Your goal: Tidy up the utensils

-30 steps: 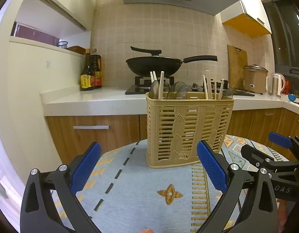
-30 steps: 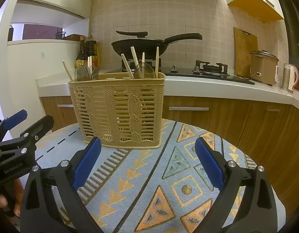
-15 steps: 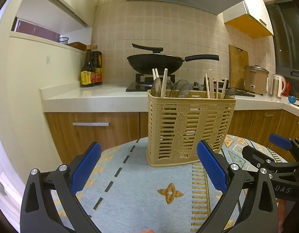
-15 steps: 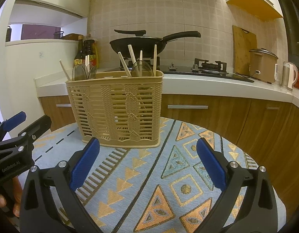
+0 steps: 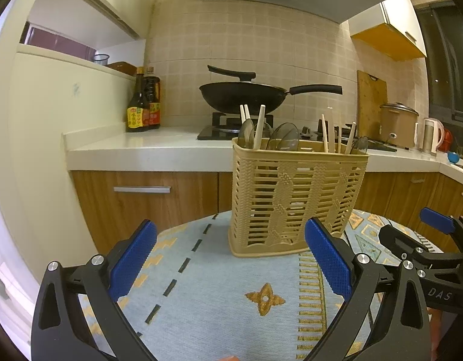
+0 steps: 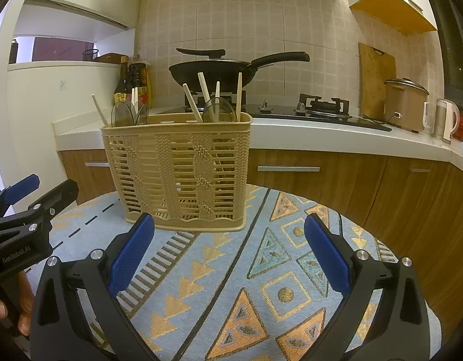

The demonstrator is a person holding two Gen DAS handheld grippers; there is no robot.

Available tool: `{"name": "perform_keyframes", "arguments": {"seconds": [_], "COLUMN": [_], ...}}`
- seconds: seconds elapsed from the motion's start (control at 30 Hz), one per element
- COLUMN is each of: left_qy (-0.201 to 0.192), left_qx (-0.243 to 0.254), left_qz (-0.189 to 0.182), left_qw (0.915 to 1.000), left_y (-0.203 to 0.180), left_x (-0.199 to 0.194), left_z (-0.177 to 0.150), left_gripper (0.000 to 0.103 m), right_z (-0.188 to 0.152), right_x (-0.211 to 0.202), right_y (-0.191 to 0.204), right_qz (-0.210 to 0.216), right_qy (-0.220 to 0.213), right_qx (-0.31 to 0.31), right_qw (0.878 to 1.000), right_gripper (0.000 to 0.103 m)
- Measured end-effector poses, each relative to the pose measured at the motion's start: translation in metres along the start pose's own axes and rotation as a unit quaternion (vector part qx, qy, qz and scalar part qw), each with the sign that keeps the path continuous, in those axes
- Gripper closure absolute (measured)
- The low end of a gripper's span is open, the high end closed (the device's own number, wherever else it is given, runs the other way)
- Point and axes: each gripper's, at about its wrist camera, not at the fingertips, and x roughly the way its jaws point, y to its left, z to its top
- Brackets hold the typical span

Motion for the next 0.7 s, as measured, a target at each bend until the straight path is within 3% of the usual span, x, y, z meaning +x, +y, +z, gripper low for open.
{"name": "perform_keyframes", "arguments": {"seconds": [0.33, 0.7], "left_qy": [-0.011, -0.018], "left_qx": [0.003, 0.005], "left_qz": [0.002, 0.004], "left_qw": [0.9999, 0.9998], "left_y": [-0.002, -0.002], "left_x": [-0.004, -0.007], "left_z": [0.000, 0.001], "left_gripper": [0.008, 0.008], "right_z": [0.002, 0.003], "right_x": [-0.012, -0.011], "right_y": [0.001, 0.004], "right_qz": [-0.021, -0.024], "right_qy": [-0.029, -0.026], "right_qx": [-0.004, -0.013], "right_qw": [0.999, 0.999], "right_gripper": [0.008, 0.008]}}
